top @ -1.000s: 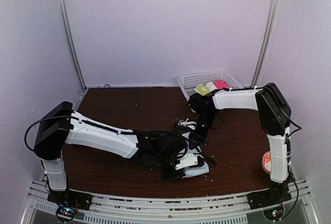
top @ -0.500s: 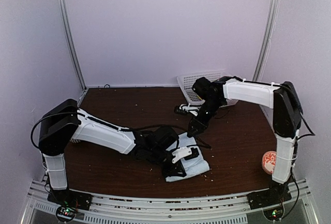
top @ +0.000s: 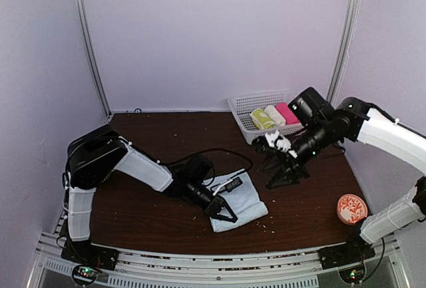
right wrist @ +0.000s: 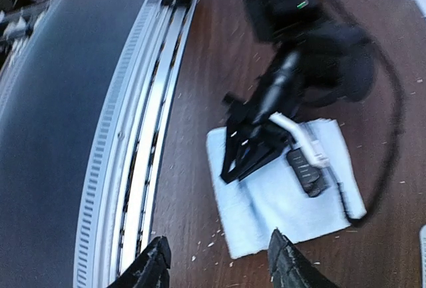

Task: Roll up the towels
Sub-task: Roll the towel at the center of the board.

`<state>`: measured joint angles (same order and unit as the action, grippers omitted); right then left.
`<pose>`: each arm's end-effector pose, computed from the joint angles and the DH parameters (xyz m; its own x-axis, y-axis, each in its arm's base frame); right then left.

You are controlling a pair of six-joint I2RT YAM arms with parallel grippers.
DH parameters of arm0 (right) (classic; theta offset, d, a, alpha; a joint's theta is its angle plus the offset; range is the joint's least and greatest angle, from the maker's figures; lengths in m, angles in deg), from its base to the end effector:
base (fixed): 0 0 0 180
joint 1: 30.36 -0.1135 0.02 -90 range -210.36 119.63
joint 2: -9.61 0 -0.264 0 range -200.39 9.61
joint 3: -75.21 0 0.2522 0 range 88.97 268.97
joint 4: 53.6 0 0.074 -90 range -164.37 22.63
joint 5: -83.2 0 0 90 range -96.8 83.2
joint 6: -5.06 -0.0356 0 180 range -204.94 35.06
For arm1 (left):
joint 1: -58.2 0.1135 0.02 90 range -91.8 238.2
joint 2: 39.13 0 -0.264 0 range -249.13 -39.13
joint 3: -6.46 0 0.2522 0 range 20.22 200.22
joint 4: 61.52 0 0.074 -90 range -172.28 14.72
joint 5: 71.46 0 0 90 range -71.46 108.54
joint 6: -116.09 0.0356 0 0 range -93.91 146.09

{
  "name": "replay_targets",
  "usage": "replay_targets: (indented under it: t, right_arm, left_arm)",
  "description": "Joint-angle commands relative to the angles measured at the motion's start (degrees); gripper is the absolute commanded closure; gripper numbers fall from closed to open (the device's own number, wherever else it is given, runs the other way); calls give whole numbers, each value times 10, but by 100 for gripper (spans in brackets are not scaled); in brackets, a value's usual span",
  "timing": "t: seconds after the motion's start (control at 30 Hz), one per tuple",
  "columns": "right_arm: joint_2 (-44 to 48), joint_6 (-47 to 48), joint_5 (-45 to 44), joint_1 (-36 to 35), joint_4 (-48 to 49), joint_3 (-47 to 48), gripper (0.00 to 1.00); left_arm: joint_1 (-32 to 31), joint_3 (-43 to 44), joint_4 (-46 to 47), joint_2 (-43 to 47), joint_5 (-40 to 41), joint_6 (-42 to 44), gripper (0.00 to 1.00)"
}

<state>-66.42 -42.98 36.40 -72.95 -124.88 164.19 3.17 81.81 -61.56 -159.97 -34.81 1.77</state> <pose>0.1709 0.1902 0.3411 0.0408 -0.6245 -0.7800 -0.9825 -0.1669 0.0822 0.2052 -0.3432 0.0923 -0.7068 0.5817 -0.4026 0.5708 0.1329 -0.8102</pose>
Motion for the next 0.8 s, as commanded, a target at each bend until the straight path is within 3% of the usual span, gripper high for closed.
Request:
replay_targets:
  t: [0.0, 0.2, 0.53, 0.77]
  right_arm:
    - [7, 32, -167, -86, 72, -116, 48]
    - [-33, 17, -296, -133, 233, -214, 47]
    - [-150, 41, -324, -163, 312, -233, 46]
    - [-189, 43, -305, -164, 288, -230, 77]
  left_arm:
    - [11, 2, -90, -61, -8, -59, 100]
    - [11, 21, -142, -71, 5, -60, 99]
    - [12, 44, -183, -81, 17, -43, 97]
    - [14, 65, -232, -50, 48, 5, 90]
